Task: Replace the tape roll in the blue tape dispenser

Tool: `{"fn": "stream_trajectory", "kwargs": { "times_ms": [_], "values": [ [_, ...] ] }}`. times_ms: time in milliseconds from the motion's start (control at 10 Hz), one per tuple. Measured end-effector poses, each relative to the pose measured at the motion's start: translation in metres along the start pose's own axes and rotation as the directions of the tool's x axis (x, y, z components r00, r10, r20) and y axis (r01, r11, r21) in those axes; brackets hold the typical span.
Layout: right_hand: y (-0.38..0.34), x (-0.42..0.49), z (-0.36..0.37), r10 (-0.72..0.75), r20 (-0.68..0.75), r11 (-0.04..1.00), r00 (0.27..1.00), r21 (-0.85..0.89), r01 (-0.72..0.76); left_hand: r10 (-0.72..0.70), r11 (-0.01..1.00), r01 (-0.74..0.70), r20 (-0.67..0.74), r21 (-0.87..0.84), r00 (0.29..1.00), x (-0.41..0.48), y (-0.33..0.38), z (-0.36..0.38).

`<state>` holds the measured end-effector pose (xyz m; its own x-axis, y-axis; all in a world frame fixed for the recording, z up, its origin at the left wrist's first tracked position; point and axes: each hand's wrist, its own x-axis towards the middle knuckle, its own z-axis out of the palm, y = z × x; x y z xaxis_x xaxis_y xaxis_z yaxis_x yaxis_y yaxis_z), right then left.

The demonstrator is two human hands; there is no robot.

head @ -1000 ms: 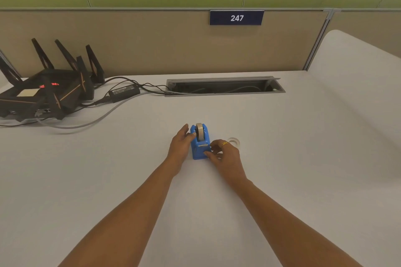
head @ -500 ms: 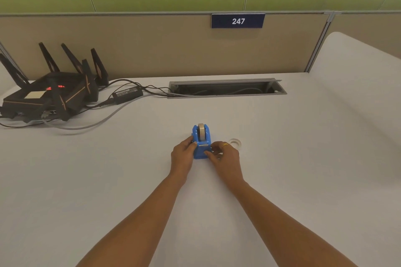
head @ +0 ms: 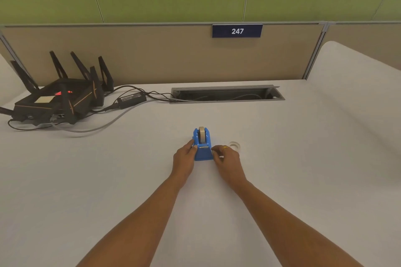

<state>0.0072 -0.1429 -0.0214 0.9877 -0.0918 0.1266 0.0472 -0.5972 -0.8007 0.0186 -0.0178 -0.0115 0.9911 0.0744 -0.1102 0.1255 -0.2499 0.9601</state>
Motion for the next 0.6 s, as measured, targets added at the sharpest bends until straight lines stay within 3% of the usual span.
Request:
{"fn": "stream_trajectory", "kwargs": {
  "times_ms": [300,500,600],
  "values": [
    [-0.013,-0.009,-0.013,0.0,0.085,0.982,0.996,-0.19,0.017,0.08,0.895,-0.116,0.1,0.431,0.992,-0.004,-0.009,-0.011],
    [-0.017,-0.01,-0.017,-0.027,0.226,0.919,0.974,-0.377,0.113,0.093,0.573,-0.205,0.186,0.793,0.978,-0.004,-0.011,-0.028],
    [-0.019,-0.006,-0.017,-0.029,0.266,0.861,0.964,-0.483,0.159,0.107,0.477,-0.205,0.175,0.855,0.979,-0.005,-0.01,-0.033]
  ]
}}
